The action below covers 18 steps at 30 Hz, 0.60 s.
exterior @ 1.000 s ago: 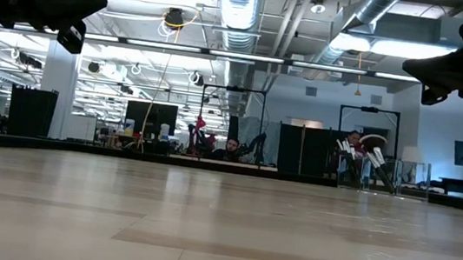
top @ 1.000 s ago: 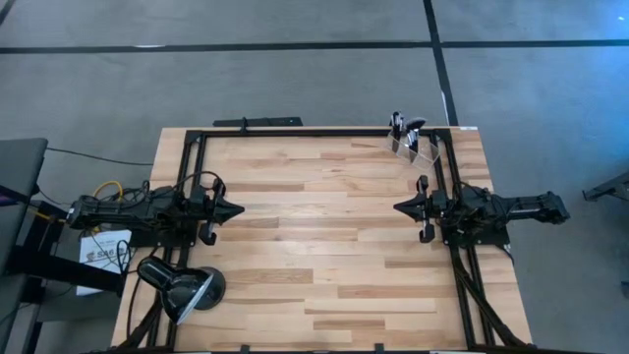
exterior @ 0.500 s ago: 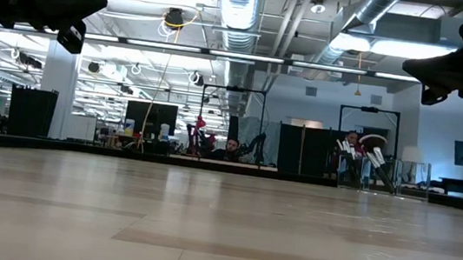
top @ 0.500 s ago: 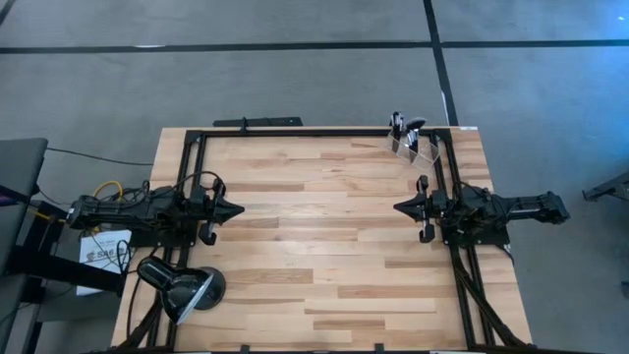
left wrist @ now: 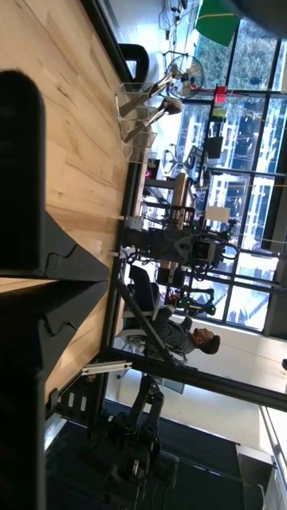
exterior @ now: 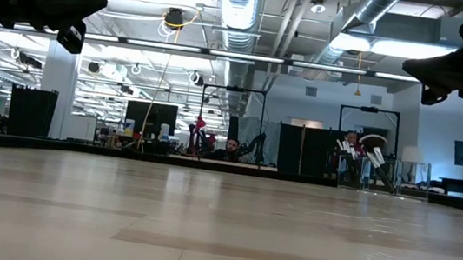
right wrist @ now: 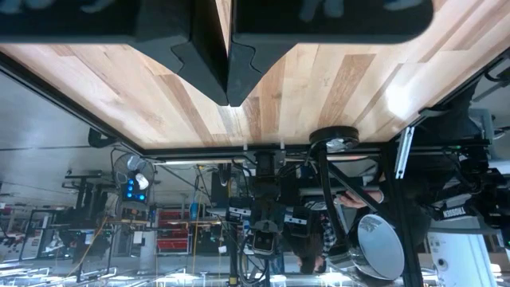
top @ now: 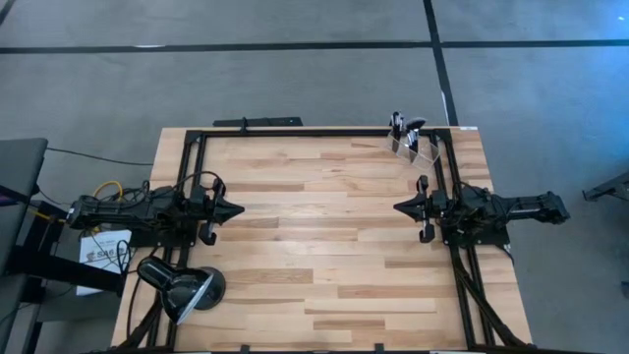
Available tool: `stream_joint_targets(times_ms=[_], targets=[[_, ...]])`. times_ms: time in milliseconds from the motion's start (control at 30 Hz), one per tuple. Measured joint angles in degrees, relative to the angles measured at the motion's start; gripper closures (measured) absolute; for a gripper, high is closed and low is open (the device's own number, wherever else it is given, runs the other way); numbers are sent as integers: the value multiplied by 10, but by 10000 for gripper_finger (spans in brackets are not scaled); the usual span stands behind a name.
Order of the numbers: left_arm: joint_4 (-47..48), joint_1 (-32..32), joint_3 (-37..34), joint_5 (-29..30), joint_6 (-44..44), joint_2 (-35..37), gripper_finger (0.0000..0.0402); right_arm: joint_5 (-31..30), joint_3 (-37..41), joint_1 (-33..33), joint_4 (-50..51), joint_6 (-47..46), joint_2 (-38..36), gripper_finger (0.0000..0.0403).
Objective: Put items in baskets/containers
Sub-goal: Return to Home Position
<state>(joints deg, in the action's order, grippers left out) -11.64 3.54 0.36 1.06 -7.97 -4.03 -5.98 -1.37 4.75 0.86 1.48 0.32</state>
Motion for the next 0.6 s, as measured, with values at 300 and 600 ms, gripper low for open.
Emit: stream_joint_targets(times_ms=[300,600], targets=[[0,0,0,0,0,0,398,0,0,0,0,0,0,403],[0,0,0,0,0,0,398,0,0,0,0,0,0,403]])
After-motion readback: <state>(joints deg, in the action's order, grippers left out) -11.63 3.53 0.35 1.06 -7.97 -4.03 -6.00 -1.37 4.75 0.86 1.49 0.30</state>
